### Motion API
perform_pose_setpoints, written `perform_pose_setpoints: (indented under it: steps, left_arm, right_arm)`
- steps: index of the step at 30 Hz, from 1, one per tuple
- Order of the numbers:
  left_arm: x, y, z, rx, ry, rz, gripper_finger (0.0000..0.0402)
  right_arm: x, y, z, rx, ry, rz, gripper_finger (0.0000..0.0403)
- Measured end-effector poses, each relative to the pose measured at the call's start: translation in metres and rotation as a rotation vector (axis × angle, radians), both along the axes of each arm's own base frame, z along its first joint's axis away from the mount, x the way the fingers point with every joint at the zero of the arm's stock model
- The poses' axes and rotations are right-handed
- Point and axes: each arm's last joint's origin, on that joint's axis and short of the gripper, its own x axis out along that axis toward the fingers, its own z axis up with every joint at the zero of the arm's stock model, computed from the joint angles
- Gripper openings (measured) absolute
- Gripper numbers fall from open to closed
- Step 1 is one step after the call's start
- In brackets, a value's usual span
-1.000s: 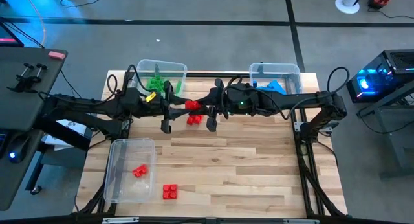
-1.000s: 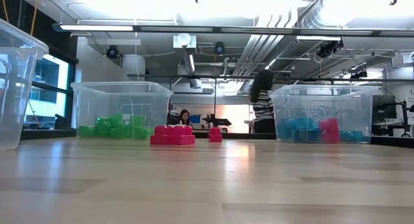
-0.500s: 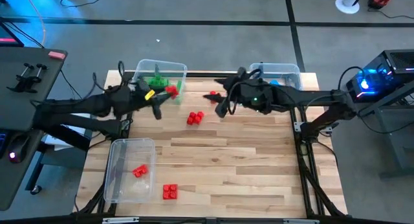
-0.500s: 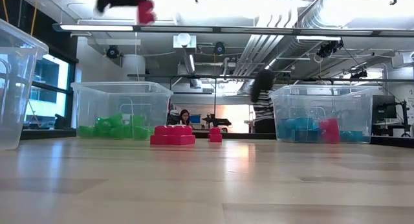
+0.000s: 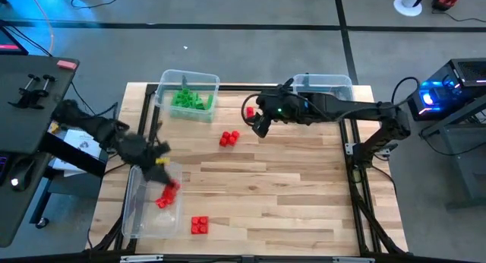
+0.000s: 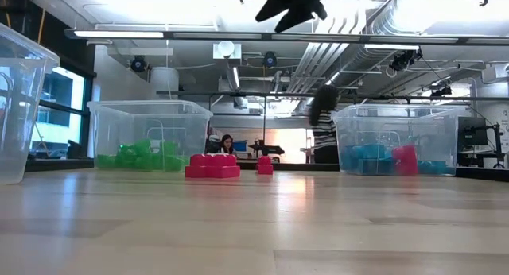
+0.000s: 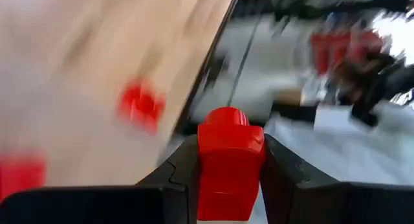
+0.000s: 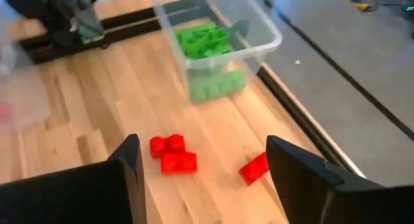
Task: Sort blocks
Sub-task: Put the red game piece into the bottom transparent bin
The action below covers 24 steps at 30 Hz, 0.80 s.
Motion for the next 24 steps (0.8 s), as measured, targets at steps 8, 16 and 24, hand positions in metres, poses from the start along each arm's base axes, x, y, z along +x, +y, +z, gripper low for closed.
perform_pose_setpoints:
  steps: [8, 16, 24]
  left_arm:
    - [-0.039, -0.025, -0.028, 0.013, 0.565, -0.058, 0.0088]
    - [-0.034, -0.041, -0.038, 0.077, 0.623, -0.012, 0.0123]
    - [-0.025, -0.046, -0.028, -0.013, 0.476, -0.065, 0.03]
  right_arm:
    - [-0.002, -0.003, -0.001, 0.0, 0.033, 0.03, 0.0201]
    - [-0.004, -0.008, -0.003, -0.015, 0.064, 0.032, 0.0201]
    - [-0.005, -0.005, -0.002, 0.046, 0.059, 0.105, 0.0201]
